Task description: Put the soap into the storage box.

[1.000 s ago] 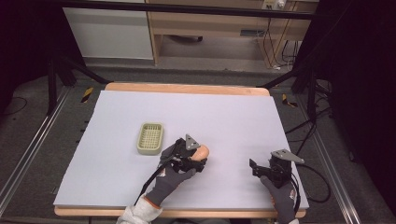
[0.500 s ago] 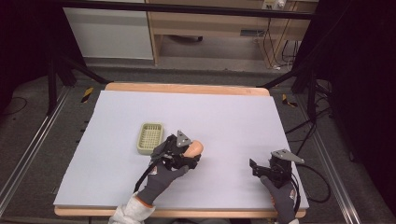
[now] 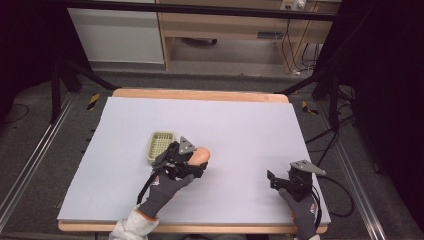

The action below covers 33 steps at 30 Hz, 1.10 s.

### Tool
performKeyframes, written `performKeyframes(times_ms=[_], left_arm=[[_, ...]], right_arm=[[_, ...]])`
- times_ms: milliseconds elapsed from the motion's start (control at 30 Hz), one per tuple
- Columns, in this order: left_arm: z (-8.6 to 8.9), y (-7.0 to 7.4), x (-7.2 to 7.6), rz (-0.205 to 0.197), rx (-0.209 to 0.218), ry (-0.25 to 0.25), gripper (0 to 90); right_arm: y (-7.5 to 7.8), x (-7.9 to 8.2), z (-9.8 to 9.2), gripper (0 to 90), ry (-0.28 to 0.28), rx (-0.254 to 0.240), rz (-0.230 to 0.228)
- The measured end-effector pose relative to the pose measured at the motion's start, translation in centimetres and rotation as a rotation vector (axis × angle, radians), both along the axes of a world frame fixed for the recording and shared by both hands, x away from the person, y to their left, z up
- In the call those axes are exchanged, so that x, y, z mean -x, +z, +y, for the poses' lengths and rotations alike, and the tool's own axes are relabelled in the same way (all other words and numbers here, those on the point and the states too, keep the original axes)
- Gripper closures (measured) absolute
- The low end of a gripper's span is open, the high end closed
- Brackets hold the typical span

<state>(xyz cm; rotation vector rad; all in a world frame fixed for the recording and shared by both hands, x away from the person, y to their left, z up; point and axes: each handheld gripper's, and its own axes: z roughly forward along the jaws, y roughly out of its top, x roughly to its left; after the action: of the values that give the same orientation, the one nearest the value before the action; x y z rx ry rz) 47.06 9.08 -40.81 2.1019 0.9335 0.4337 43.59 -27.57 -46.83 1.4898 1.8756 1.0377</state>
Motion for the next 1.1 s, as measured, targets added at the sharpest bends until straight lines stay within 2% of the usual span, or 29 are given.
performKeyframes(times_ms=[667,1100], left_arm=[[3.9,0.9,-0.3,-0.016,0.022,0.068,31.7],[5.7,1.3,-1.0,-0.025,0.045,0.119,31.7]], right_arm=[[0.0,0.0,0.0,7.9,-0.001,0.0,-0.001],[0.0,0.0,0.1,7.8,0.002,0.001,-0.002]])
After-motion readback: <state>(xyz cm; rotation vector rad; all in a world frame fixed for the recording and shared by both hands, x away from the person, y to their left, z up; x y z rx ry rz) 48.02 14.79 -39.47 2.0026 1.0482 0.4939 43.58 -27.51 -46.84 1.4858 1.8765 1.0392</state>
